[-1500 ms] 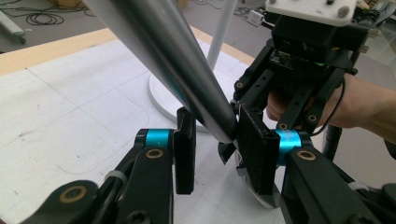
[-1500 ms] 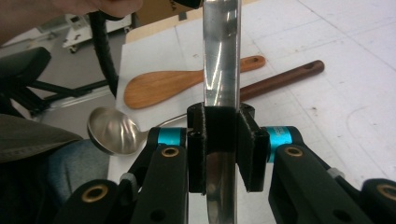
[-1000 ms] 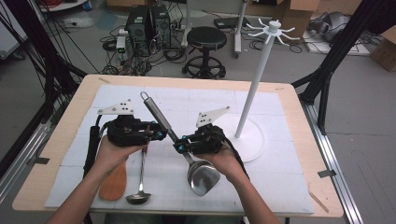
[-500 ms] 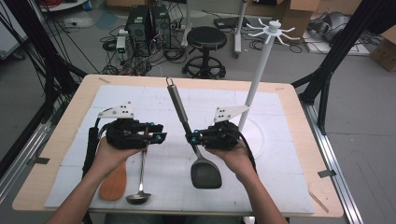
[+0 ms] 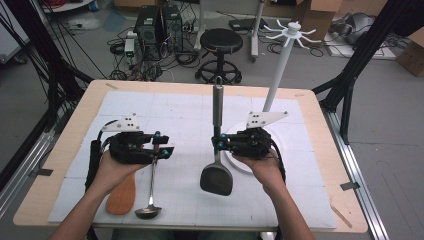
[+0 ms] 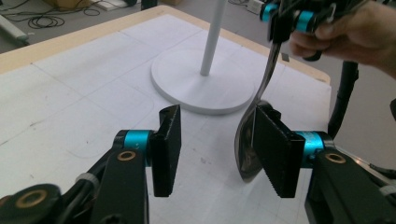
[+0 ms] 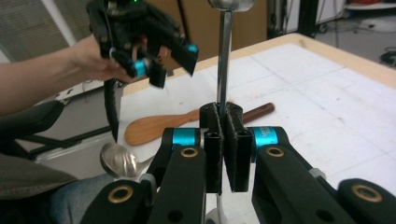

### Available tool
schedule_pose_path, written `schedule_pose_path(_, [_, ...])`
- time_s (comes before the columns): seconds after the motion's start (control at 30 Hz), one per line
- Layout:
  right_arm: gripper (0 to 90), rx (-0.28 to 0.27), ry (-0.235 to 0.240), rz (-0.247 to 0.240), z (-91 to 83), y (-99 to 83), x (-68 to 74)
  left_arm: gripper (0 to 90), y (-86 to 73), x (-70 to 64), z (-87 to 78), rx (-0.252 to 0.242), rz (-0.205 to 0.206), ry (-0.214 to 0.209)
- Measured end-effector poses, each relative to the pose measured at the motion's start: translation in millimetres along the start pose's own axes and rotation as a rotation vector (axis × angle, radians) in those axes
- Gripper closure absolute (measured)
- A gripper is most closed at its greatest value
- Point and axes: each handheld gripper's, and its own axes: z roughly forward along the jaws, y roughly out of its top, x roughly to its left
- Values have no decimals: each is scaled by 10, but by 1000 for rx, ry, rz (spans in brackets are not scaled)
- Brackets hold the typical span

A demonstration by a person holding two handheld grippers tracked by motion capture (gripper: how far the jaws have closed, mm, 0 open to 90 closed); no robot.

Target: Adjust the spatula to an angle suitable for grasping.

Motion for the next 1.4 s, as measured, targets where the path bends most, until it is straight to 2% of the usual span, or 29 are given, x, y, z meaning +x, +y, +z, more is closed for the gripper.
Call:
schedule_pose_path(0.27, [876,-54,-72,-3,-219,65,-29,424,-153,26,-49,10,17,30])
schedule_pose_path(0.53, [876,-86,-126,-11,-412,139,-29,309,-273,52,-119,-2,9,62])
schedule_pose_path(0.77, [876,-104,-152,-21,-564,228,-12,233,-357,80,-154,-2,9,88])
schedule_pose_path(1.1, [876,-126,-176,-25,-778,293,-16,114,-487,153,-236,-5,-20,140])
schedule_pose_path(1.4, [876,-138,-196,-17,-898,356,-58,73,-559,200,-276,-3,-40,154])
